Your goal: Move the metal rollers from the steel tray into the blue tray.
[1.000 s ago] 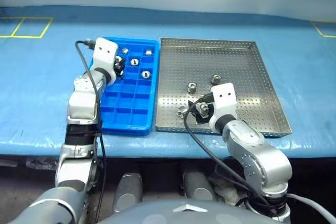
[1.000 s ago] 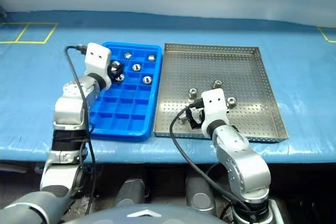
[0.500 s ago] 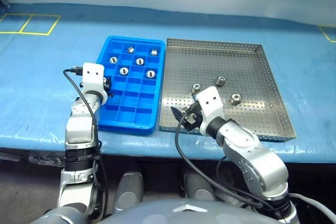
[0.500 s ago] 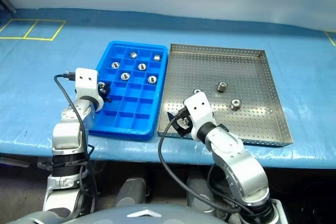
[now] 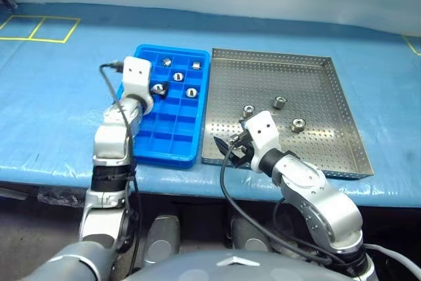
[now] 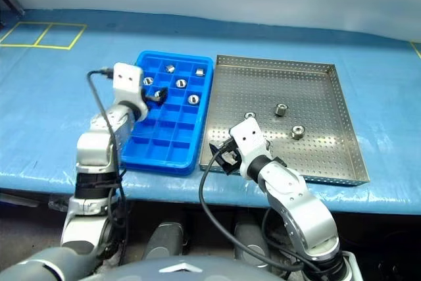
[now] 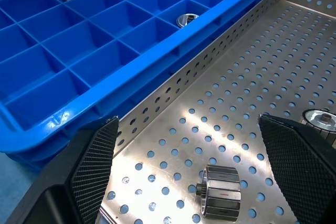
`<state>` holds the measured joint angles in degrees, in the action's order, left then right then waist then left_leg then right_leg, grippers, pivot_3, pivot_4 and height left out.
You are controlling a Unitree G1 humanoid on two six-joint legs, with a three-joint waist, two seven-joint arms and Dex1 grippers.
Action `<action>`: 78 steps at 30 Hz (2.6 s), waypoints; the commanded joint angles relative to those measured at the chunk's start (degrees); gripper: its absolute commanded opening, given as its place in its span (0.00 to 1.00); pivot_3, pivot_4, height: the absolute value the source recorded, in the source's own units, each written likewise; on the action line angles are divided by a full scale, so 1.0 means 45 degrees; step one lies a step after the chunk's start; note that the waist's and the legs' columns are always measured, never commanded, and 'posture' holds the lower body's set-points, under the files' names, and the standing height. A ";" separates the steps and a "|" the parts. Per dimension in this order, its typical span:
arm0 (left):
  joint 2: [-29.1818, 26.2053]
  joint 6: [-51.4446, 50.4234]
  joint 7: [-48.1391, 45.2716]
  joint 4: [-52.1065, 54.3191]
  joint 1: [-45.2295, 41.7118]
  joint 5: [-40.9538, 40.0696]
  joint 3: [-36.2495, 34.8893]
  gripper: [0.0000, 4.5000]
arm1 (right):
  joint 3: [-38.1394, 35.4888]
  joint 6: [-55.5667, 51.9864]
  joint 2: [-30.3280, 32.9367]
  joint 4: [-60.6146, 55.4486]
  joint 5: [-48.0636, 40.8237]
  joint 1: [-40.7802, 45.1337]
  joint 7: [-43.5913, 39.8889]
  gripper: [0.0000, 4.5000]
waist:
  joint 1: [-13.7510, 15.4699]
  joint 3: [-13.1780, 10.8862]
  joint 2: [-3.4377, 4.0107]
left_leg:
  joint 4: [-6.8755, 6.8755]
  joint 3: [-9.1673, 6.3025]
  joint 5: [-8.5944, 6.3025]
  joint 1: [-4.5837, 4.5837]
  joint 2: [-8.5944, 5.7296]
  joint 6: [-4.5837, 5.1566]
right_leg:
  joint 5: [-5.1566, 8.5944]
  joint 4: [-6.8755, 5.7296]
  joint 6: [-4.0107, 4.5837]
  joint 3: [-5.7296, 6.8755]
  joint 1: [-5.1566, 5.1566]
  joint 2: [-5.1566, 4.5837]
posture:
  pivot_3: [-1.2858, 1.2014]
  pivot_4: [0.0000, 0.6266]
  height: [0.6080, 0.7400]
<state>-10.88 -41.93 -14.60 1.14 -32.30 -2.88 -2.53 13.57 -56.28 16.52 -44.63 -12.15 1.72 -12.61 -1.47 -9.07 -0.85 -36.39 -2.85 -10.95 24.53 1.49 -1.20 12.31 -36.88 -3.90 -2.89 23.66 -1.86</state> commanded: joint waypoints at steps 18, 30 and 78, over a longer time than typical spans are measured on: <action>0.2461 0.2912 -0.5371 -0.9128 -0.5173 0.0407 0.4813 0.99 | -0.1188 0.0073 -0.0176 -0.1546 0.1040 -0.2072 0.1850 1.00 | -0.1367 -0.0001 0.0003 | 0.0009 0.0018 -0.0007 0.0006 0.0006 0.0012 | 0.0004 -0.0005 -0.0001 -0.0046 0.0024 0.0019 | 0.42 0.24 1.00; 0.2741 0.3026 -0.3601 -1.0944 -0.5148 0.1314 0.4336 0.88 | -0.1099 -0.0015 -0.0235 -0.1559 0.1208 -0.2108 0.1960 1.00 | -0.1958 -0.0002 0.0003 | 0.0017 0.0023 -0.0008 0.0006 0.0006 0.0013 | -0.0001 -0.0003 -0.0012 -0.0064 0.0030 0.0024 | 0.42 0.24 1.00; -0.0074 -0.5067 0.1199 0.6130 0.4193 -0.0544 -0.0908 0.57 | 0.2408 0.2410 -0.0108 0.1963 0.1428 0.2072 -0.1047 1.00 | 0.0189 -0.0009 -0.0015 | 0.0049 0.0019 -0.0001 -0.0044 0.0024 0.0002 | 0.0007 -0.0009 0.0011 -0.0079 0.0004 0.0055 | 0.55 0.24 1.00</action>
<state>-11.21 -64.77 -8.70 27.08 -12.32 -4.32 -6.85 24.43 -46.28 16.24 -33.96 -5.92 11.32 -17.48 -0.62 -9.11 -0.92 -36.17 -2.76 -10.95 24.32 1.59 -1.19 12.34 -36.92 -3.85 -3.24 23.68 -1.61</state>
